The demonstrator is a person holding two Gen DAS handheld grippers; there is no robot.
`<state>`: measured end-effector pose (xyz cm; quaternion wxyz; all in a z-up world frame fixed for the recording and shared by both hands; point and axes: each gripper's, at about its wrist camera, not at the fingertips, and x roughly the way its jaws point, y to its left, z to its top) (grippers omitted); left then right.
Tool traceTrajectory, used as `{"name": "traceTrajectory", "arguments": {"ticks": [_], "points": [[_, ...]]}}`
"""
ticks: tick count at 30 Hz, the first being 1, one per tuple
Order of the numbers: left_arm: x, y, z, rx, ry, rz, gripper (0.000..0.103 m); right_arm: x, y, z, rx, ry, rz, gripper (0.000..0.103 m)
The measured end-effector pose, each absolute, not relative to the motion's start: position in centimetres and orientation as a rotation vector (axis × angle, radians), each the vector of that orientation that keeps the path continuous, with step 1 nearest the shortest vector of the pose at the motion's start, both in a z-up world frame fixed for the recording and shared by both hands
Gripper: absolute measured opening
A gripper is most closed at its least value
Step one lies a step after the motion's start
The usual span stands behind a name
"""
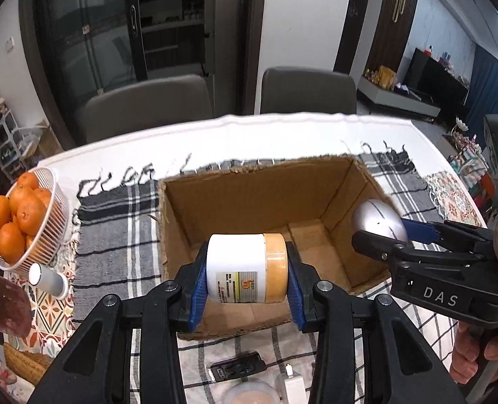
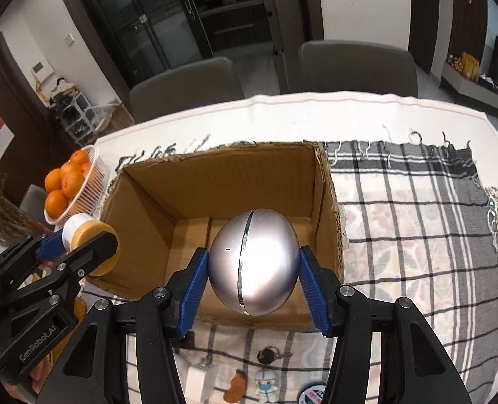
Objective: Organize rigid objects
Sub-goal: 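Lift and carry silver egg with right tool while left carries jar over box, then open right tool dropping egg into box while left tool drops jar in, then move right tool to green round tin while left tool reaches white plug adapter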
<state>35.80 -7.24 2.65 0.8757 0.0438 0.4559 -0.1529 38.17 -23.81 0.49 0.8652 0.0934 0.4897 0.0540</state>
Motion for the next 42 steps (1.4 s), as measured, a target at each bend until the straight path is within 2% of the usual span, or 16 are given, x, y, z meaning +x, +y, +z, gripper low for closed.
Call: {"name": "traceTrajectory", "arguments": {"ticks": [8,12,31,42], "points": [[37.0,-7.6,0.8,0.098,1.023,-0.308,0.04,39.3,-24.1,-1.0,0.206,1.081,0.098,0.055],[36.9,-7.5,0.6,0.095,1.015,-0.292,0.049,39.6,-23.9,-1.6,0.2,1.099,0.099,0.055],[31.7,-6.3,3.3,0.079,0.921,-0.267,0.049,34.2,-23.4,2.8,0.147,0.914,0.045,0.056],[27.4,-6.8,2.9,0.112,0.936,-0.271,0.049,30.5,-24.1,2.4,0.134,0.97,0.043,0.056]]}}
